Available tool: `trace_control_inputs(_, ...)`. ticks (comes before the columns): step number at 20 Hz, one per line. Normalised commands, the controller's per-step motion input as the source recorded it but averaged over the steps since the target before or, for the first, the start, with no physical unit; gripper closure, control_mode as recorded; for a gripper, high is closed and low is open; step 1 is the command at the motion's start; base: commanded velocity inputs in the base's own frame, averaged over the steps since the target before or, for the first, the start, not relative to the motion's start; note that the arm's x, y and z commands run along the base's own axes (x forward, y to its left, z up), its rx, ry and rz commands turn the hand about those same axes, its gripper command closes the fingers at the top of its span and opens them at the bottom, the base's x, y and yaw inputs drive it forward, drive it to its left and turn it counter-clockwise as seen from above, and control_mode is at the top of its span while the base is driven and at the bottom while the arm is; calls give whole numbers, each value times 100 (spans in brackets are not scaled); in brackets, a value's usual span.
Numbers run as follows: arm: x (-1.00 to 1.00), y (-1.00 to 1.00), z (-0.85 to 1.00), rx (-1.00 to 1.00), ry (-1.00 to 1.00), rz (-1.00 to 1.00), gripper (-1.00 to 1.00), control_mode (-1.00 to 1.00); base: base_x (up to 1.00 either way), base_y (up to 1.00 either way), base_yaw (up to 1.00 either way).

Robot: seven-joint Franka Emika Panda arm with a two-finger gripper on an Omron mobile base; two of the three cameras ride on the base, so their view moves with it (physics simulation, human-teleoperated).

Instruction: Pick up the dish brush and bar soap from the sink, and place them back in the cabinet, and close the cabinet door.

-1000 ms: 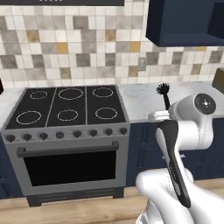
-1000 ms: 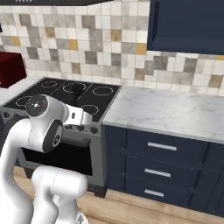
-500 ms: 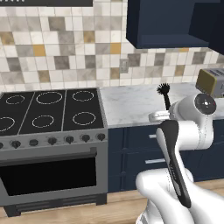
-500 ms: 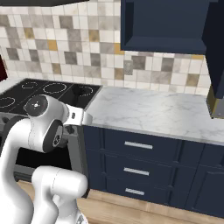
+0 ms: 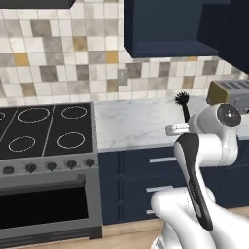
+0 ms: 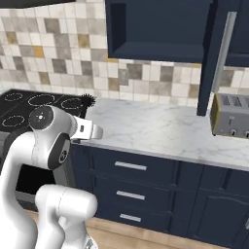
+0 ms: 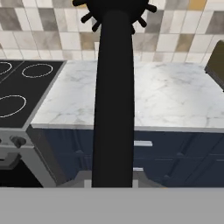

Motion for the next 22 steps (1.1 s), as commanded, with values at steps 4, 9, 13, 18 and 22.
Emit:
trace_control_inputs(4,0,0,0,0,0,0,100,100,47,-44,0)
trace_control_inputs(9,0,0,0,0,0,0,100,100,41,-45,0)
trace_control_inputs(13,0,0,0,0,0,0,100,100,31,-38,0)
trace_control_inputs(18,0,0,0,0,0,0,100,100,35,-24,0)
trace_control_inputs(22,0,0,0,0,0,0,100,100,35,-20,0)
